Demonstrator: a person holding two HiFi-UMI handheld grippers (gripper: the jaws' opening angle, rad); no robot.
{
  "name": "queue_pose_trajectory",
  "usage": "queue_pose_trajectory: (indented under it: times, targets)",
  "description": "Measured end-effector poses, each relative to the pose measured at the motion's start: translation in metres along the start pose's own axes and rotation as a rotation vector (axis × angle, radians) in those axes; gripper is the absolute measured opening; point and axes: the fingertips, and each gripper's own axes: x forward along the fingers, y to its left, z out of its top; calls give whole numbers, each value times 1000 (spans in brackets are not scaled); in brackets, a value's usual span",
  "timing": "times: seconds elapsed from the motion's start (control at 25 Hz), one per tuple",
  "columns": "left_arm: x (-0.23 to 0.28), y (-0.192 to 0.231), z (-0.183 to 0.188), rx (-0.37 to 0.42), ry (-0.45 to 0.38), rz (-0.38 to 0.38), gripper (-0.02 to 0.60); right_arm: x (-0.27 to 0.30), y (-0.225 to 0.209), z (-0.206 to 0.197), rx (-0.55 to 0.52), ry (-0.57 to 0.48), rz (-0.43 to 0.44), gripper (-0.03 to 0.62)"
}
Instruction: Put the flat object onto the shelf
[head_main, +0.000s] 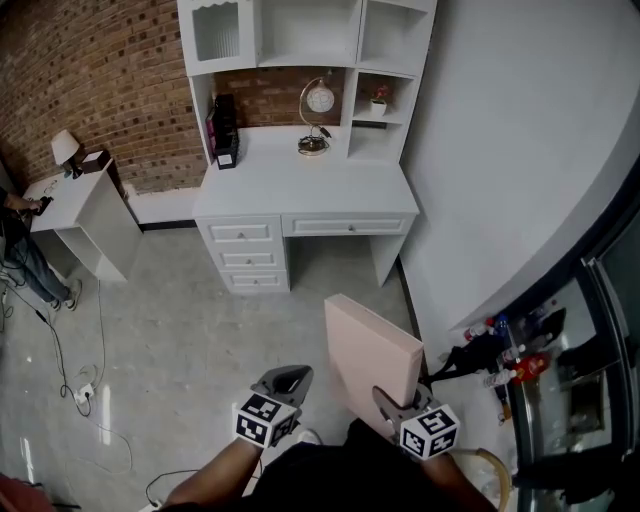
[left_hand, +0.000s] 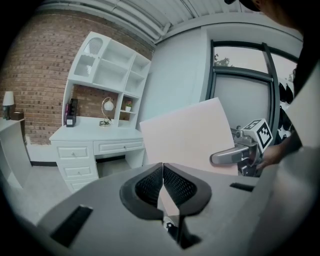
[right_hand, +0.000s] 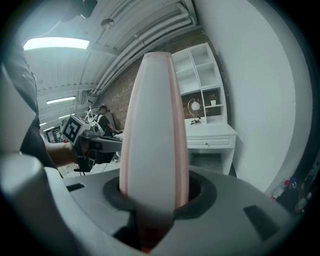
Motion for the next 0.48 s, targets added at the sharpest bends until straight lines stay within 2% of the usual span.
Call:
queue_pose_trajectory:
  times: [0.48]
  targets:
    - [63, 8, 9, -3, 50, -12, 6, 29, -66, 6, 57, 0, -4, 167]
